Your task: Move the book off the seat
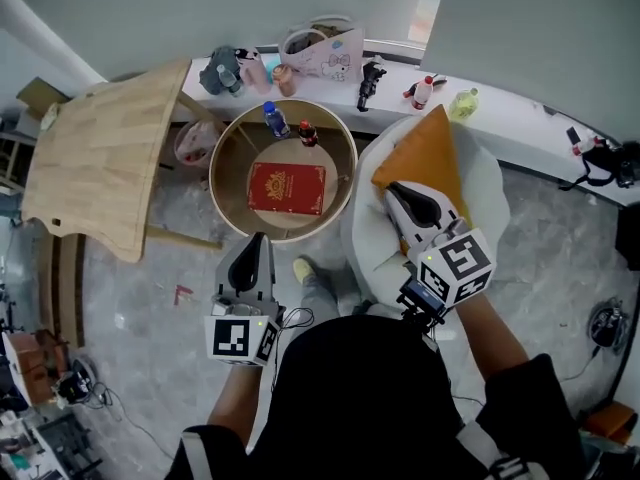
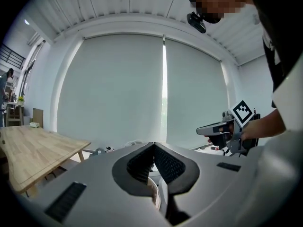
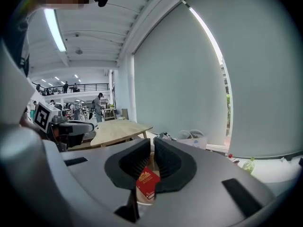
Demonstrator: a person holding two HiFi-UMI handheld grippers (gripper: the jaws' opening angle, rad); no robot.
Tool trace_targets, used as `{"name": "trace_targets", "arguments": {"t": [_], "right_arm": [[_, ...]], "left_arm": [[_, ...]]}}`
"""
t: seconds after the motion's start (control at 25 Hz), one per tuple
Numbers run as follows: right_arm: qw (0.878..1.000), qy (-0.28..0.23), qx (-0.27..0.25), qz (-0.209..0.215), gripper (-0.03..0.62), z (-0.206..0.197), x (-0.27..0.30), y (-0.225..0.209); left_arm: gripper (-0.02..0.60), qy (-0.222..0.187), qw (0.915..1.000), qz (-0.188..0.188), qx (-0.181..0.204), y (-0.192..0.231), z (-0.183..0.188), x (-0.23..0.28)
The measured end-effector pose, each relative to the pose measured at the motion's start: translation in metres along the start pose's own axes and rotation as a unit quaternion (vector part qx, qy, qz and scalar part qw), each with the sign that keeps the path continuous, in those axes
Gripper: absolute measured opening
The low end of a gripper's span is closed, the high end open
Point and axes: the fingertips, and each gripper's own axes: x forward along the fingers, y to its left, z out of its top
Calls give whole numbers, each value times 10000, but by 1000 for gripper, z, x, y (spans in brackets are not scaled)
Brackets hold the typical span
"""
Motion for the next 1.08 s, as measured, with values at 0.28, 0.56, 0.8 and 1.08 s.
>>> {"name": "trace_targets", "arguments": {"t": [0.28, 0.56, 0.8, 1.08], "right_arm": [[9997, -162, -32, -181, 37, 6, -49, -18], [9993, -285, -82, -247, 37, 8, -75, -27], [9991, -341, -113, -231, 37, 7, -87, -32], [9990, -378, -170, -191, 37, 10, -89, -25]], "left_arm": [[13, -169, 9998, 74, -26, -34, 15, -18], [12, -234, 9996, 127, 34, -51, 22, -26], [13, -299, 9994, 103, 112, -65, 27, -26], [12, -302, 9993, 150, 129, -67, 30, -31]]}}
